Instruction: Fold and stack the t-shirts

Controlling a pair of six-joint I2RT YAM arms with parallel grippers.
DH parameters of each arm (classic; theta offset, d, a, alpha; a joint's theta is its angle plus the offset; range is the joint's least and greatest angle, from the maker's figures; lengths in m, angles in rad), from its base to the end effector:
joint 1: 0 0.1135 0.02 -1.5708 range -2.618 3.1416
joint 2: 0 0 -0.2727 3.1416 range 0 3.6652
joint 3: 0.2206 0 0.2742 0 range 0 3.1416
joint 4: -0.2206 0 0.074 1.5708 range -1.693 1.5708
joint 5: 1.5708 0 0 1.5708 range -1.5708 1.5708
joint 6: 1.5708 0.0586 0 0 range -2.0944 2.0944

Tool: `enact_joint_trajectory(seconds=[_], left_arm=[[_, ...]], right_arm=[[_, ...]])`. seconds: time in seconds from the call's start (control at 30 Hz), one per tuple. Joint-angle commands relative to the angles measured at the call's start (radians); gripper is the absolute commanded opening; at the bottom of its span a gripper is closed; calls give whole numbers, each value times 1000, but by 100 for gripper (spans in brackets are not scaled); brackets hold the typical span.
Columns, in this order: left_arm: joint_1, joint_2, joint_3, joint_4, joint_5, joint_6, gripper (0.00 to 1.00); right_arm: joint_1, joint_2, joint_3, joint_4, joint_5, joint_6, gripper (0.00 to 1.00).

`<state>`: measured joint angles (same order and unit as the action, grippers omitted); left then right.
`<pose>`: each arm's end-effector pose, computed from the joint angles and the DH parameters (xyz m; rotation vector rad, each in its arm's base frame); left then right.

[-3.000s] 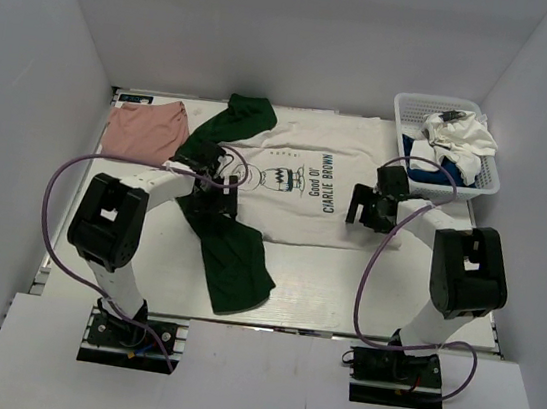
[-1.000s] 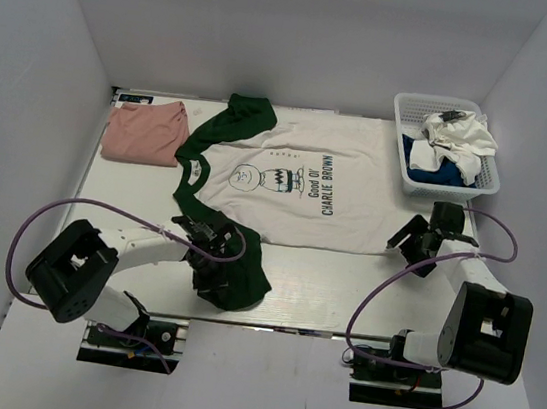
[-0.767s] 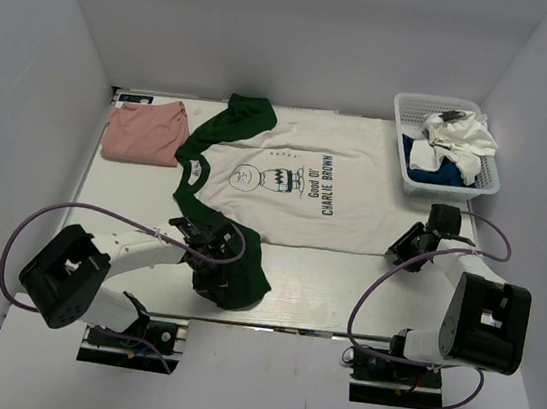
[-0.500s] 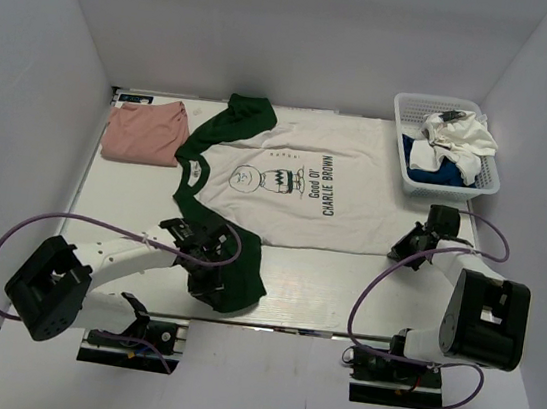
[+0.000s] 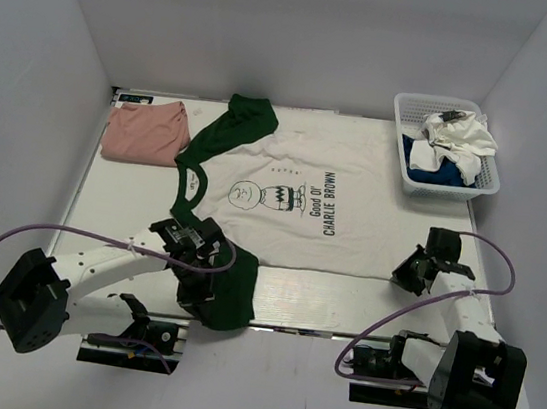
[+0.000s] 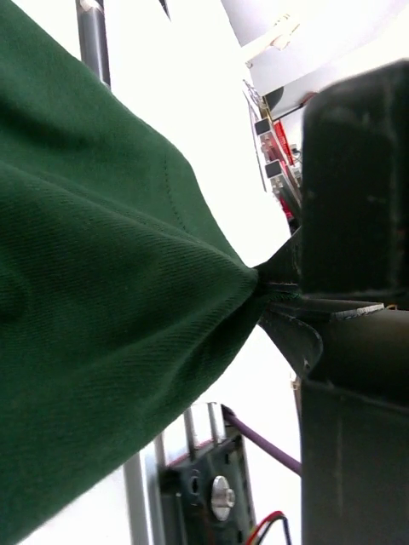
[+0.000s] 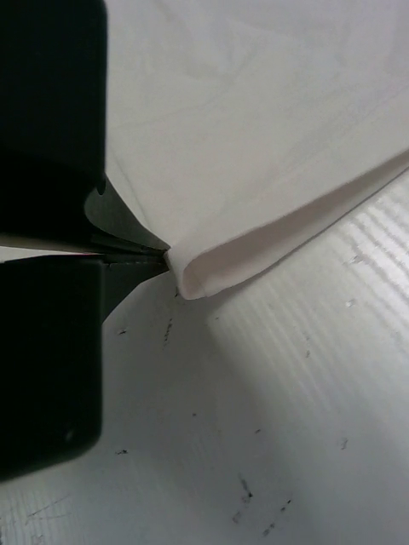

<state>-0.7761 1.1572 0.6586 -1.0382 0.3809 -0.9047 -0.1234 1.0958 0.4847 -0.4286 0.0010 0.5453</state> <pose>0.1121 -0.1405 0.1596 0.1740 -2.8475 0.4031 0.2144 -0.0266 0.1373 0.8595 2.4731 0.1478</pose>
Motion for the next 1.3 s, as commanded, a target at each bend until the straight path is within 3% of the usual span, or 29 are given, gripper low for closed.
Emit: enact_joint_trajectory(seconds=[0.0, 0.27, 0.43, 0.6, 0.9, 1.03, 1.27], left_arm=[[-6, 8, 61, -28, 15, -5, 13], [18, 131, 349, 15, -37, 118, 16], [41, 245, 561, 1, -227, 161, 2], [124, 398, 748, -33, -411, 170, 0], [314, 460, 848, 32, -465, 233, 0], [340, 434, 895, 116, -534, 286, 0], [359, 499, 917, 305, -504, 466, 0]], right_arm=[[1, -36, -18, -56, 28, -12, 0], [5, 9, 132, -79, -24, -71, 0], [8, 35, 206, -85, -41, -111, 0], [22, 119, 313, -82, -62, -102, 0], [36, 222, 446, -95, -16, -96, 0], [41, 279, 514, -82, -13, -93, 0], [54, 329, 568, -53, -48, -116, 0]])
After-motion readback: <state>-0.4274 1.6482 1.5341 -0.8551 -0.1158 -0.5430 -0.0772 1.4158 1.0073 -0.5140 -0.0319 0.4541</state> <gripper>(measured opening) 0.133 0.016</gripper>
